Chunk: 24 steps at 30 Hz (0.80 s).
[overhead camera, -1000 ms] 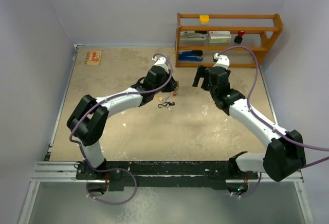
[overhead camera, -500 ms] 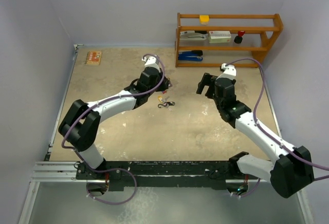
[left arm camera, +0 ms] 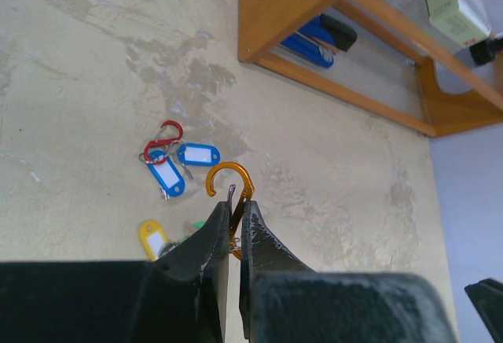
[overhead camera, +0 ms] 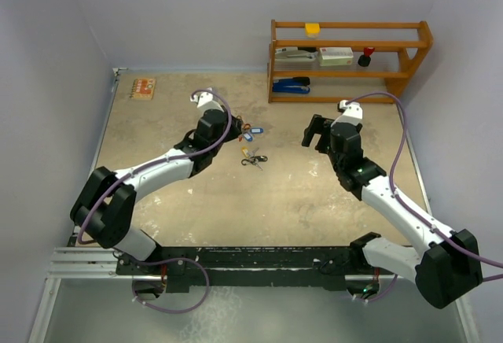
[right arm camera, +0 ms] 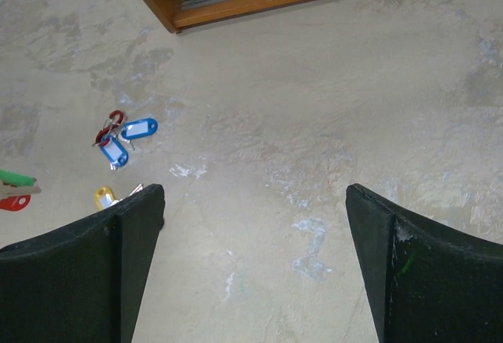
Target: Put the keys on the keyring
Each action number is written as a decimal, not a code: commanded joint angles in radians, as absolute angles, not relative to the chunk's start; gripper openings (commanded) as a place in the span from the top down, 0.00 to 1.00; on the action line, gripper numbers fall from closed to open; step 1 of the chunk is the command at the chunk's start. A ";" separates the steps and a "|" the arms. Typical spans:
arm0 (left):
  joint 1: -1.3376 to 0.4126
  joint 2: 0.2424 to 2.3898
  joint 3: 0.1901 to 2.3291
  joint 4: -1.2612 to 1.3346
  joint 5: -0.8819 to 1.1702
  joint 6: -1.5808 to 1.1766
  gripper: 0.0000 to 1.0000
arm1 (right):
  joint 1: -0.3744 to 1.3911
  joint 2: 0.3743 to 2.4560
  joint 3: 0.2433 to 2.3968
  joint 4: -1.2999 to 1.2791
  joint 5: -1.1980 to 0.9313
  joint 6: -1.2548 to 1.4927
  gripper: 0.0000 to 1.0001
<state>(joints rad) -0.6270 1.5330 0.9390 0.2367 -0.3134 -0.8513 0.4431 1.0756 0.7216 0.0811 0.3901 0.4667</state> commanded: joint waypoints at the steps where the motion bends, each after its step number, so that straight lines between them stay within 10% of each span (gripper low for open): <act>1: -0.598 1.471 0.902 0.325 -0.365 -0.912 1.00 | 0.443 1.066 0.721 0.104 0.389 0.457 0.00; 24: -0.455 1.472 0.791 0.353 -0.341 -0.989 1.00 | 0.443 1.103 0.729 0.132 0.362 0.459 0.00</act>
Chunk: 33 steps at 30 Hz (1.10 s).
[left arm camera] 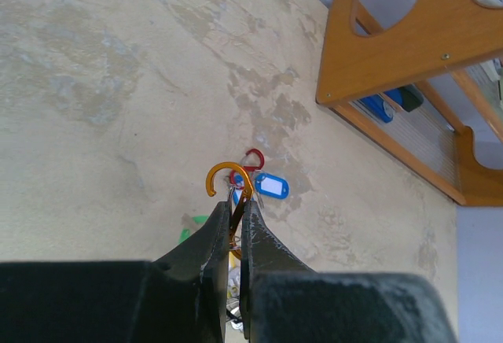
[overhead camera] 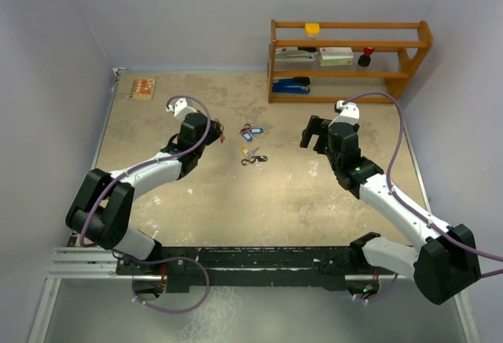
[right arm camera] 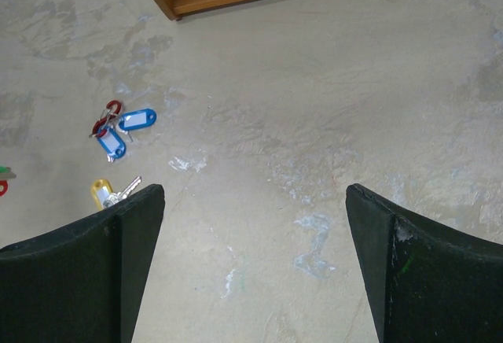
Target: Put the keys on the keyring
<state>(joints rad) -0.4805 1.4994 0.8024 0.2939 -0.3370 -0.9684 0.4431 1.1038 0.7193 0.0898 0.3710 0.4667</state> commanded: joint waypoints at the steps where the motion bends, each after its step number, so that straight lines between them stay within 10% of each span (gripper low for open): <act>1: -0.451 1.474 0.787 0.355 -0.339 -0.991 1.00 | 0.443 1.105 0.729 0.132 0.362 0.460 0.00; 33: -0.407 1.537 0.761 0.385 -0.303 -1.021 0.77 | 0.443 1.098 0.722 0.129 0.360 0.462 0.00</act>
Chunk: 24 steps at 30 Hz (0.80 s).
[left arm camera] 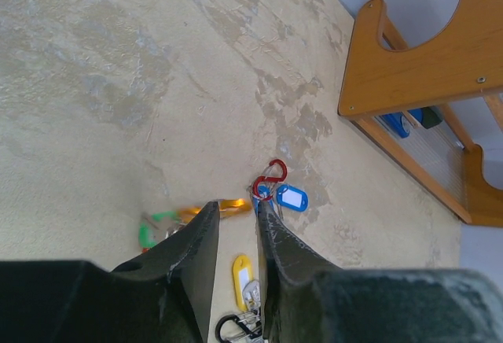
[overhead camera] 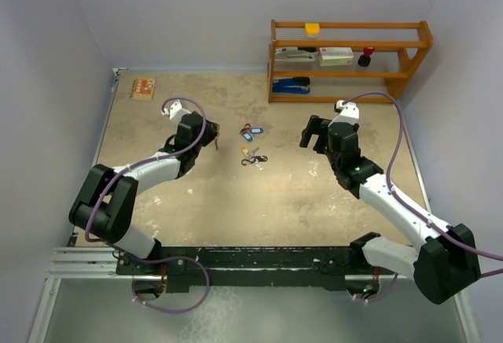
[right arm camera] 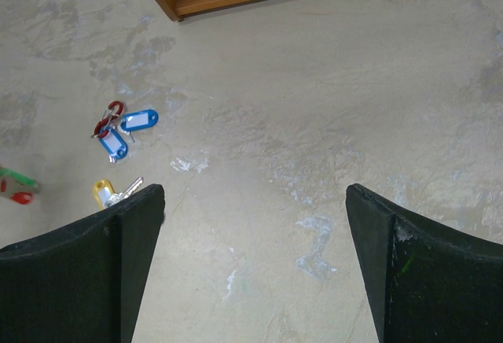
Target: Put the keys on the keyring
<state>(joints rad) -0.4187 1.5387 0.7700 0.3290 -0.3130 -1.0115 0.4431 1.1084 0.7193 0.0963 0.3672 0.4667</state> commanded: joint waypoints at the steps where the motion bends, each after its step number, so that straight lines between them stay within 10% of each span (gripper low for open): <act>1: -0.406 1.538 0.761 0.385 -0.301 -1.022 0.77 | 0.443 1.098 0.721 0.129 0.360 0.463 0.00; 24: -0.401 1.336 0.682 0.423 -0.374 -0.999 0.32 | 0.443 1.085 0.718 0.104 0.410 0.491 0.00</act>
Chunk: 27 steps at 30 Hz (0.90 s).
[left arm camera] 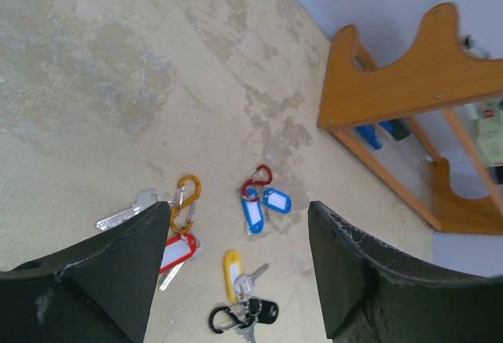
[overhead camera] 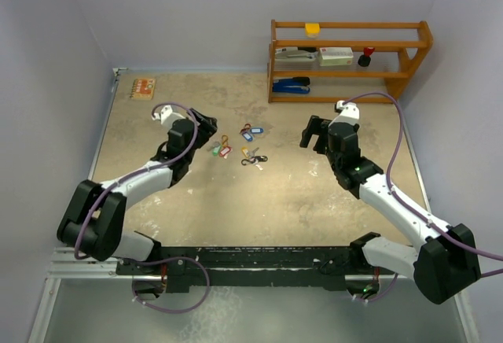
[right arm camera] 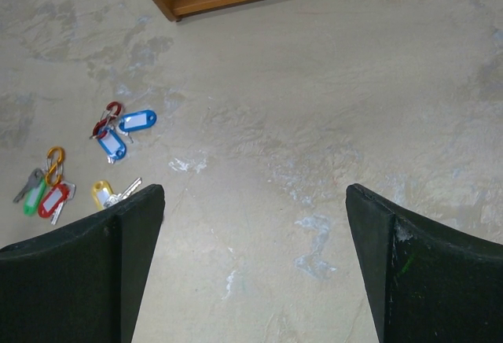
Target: Put the keys on the keyring
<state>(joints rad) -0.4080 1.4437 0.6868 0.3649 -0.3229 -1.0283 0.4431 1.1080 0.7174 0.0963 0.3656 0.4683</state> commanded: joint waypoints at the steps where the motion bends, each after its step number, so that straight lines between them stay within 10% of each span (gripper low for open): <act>1: -0.401 1.306 0.684 0.397 -0.400 -0.986 0.32 | 0.443 1.074 0.717 0.085 0.442 0.516 0.00; 13: -0.401 0.945 0.651 0.040 -0.869 -1.013 0.28 | 0.442 0.977 0.578 0.189 0.638 0.669 0.00; 27: -0.401 0.872 0.571 0.102 -0.903 -1.094 0.25 | 0.442 1.025 0.614 0.181 0.633 0.679 0.00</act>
<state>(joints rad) -0.4061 0.8955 0.5739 0.0784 -0.8688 -1.0668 0.4431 1.0405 0.5850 0.1371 0.5938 0.6640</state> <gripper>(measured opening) 0.743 0.998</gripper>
